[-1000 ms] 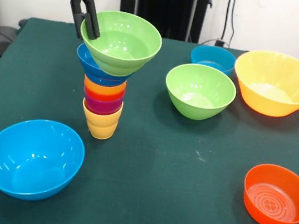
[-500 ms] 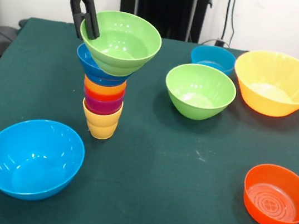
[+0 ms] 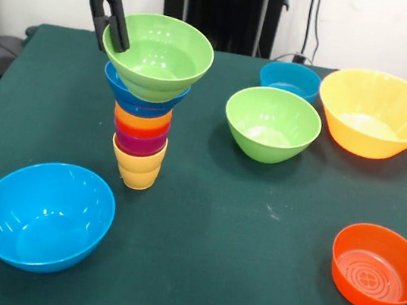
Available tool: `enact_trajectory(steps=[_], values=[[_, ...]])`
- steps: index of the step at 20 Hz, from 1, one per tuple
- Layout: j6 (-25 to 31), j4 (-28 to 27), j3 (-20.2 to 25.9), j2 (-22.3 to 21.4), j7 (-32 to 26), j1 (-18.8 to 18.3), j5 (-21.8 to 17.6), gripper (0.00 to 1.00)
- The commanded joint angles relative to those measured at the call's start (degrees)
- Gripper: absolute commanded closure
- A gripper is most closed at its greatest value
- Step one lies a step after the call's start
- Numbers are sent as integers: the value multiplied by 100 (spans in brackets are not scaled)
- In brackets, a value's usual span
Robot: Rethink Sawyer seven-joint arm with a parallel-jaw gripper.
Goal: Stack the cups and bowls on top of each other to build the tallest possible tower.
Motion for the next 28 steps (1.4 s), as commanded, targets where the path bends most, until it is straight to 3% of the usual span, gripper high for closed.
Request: enact_trajectory(steps=[1,28], values=[[237,195,-139,330,-929,74,-480,100],[252,489,-275,271,-913,10,-593,100]])
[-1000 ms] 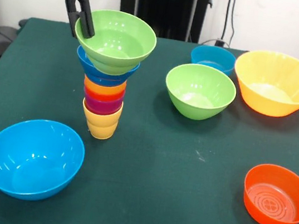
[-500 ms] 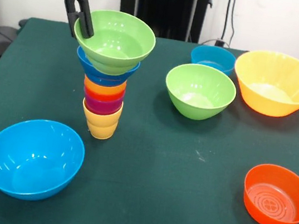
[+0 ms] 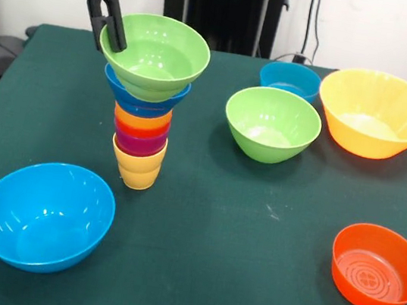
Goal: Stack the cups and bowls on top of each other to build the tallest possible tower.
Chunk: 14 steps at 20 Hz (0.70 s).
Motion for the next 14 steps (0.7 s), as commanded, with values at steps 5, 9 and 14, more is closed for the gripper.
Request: enact_trajectory(steps=[5,9,14], values=[[185,580,-264,192,-863,15,-631,100],[146,674,-266,130,-836,-11,-637,100],[56,787,-292,66,-811,-56,-688,100]])
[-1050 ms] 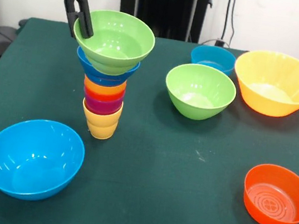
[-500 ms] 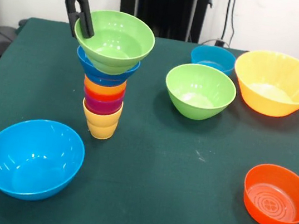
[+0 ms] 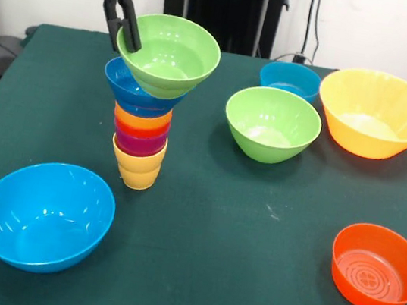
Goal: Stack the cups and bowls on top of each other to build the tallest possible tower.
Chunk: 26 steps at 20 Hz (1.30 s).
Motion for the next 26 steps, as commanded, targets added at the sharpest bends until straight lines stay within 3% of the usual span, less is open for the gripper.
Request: enact_trajectory(steps=[1,17,26], values=[[43,469,-274,97,-813,-21,-700,100],[132,377,-139,316,-1005,-298,-1075,100],[97,503,-45,313,-886,-345,-1078,100]])
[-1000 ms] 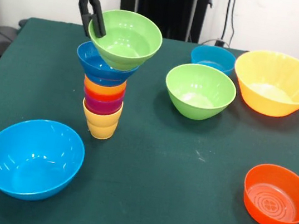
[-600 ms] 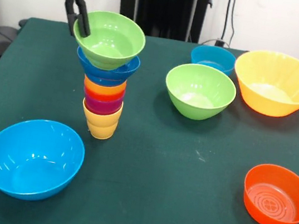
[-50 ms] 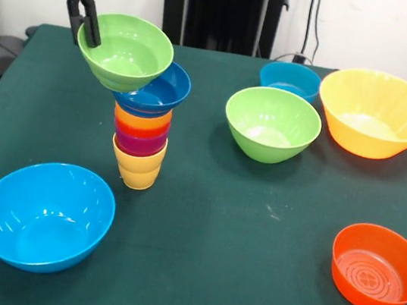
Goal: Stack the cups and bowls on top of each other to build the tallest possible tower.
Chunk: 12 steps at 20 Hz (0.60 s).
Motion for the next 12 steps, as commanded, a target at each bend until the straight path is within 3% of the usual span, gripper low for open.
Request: enact_trajectory(steps=[1,12], values=[[97,343,-35,304,-877,97,-372,100],[173,483,37,181,-781,81,-247,100]])
